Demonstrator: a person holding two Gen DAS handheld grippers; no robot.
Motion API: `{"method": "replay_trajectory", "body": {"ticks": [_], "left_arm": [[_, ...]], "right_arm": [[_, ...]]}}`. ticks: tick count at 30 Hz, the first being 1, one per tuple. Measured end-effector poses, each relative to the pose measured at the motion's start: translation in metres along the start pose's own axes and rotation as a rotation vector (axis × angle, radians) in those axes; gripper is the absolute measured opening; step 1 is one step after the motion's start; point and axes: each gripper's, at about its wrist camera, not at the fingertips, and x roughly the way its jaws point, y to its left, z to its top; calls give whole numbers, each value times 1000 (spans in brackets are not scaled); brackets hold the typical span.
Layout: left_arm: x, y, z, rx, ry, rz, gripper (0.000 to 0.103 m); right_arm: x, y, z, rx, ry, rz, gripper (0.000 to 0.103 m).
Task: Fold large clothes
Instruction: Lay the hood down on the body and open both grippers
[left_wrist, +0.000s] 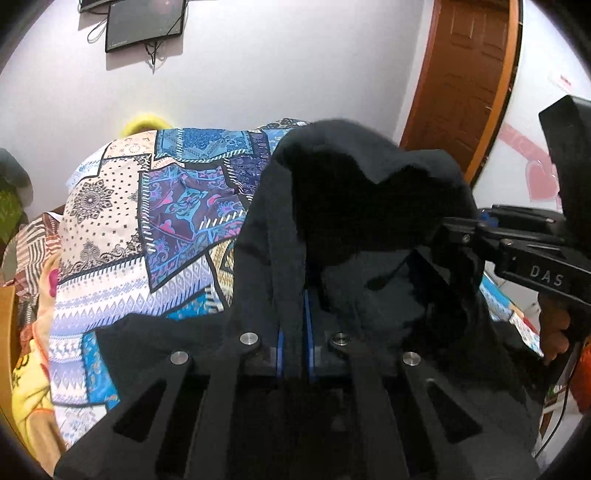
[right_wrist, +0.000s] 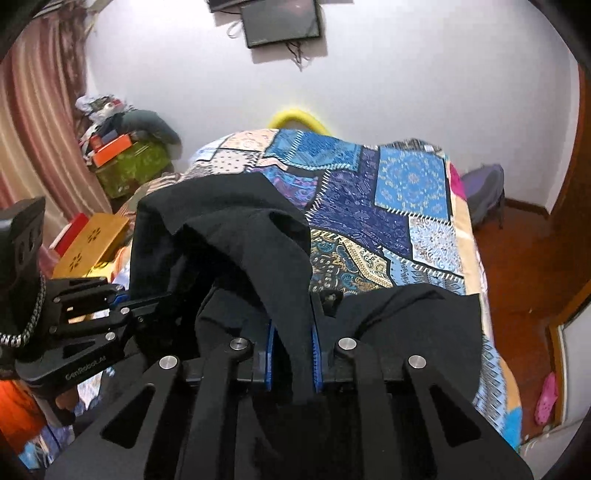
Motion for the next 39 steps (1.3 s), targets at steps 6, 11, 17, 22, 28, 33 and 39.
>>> {"method": "replay_trajectory", "body": {"ticks": [6, 11, 17, 22, 28, 33, 39], "left_arm": [[-28, -12, -25, -8, 33, -1, 8], [-51, -19, -48, -3, 54, 18, 10], [-80, -23, -66, 11, 82, 43, 12], [-108, -26, -72, 25, 44, 60, 12], [-136, -23, -66, 16, -44, 110, 31], [-133, -15, -52, -12, -71, 115, 32], [-105, -21, -55, -38, -27, 65, 34]], "right_arm": [[-33, 23, -21, -50, 14, -1, 14], [-45, 30, -38, -71, 51, -10, 14], [-55, 37, -59, -106, 120, -38, 19], [-73, 37, -66, -108, 103, -37, 25], [-94, 33, -63, -87, 45, -43, 27], [-101, 33, -56, -53, -5, -37, 34], [-76, 35, -60, -22, 21, -18, 46]]}}
